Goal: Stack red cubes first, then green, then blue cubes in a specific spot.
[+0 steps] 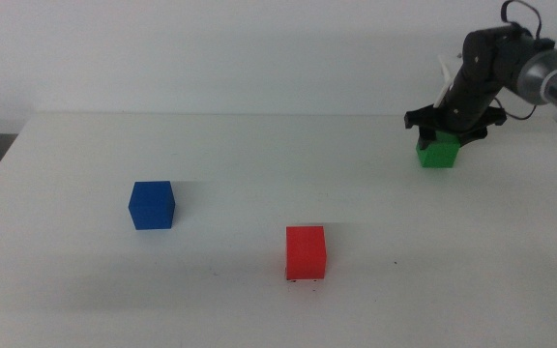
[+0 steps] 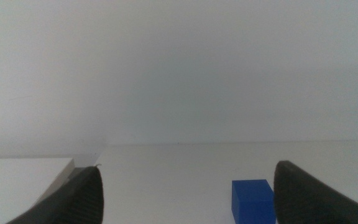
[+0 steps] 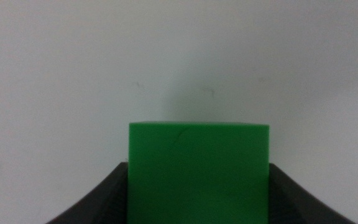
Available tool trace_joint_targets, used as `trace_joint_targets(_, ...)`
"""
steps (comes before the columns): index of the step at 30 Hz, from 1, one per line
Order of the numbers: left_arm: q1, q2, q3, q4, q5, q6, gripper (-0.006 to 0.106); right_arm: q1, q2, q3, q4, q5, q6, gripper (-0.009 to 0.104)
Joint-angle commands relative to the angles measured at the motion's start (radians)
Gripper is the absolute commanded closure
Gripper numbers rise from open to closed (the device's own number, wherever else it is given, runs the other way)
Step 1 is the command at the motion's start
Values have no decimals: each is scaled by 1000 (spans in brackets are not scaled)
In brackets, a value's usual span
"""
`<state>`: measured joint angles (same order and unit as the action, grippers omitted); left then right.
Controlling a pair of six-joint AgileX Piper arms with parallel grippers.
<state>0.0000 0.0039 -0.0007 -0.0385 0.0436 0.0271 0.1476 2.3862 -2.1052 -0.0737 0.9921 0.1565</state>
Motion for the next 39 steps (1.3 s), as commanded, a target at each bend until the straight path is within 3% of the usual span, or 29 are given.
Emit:
trace_joint_targets(1, -1, -4, 1, -3, -12, -1, 7, -1, -61, 16, -13, 33, 30, 91)
trace_joint_targets(6, -1, -4, 1, -3, -14, 0, 7, 105, -306, 287, -45, -19, 100, 91)
trace_joint_targets(9, -1, -4, 1, -3, -14, 0, 7, 242, -470, 495, -146, -101, 298, 92)
trace_joint_targets(12, -1, -4, 1, -3, -14, 0, 7, 408, -548, 564, -268, -69, 523, 97)
trace_joint_targets(16, -1, -4, 1, -3, -14, 0, 7, 577, -546, 528, -336, 44, 690, 97)
trace_joint_targets(19, -1, -4, 1, -3, -14, 0, 7, 648, -535, 528, -341, 68, 795, 97)
trace_joint_targets(21, -1, -4, 1, -3, -14, 0, 7, 653, -535, 528, -276, 59, 797, 97)
trace_joint_targets(25, -1, -4, 1, -3, -14, 0, 7, 714, -524, 532, -384, 90, 884, 97)
trace_joint_targets(39, -1, -4, 1, -3, -14, -2, 7, 742, -413, 532, -397, 27, 918, 97)
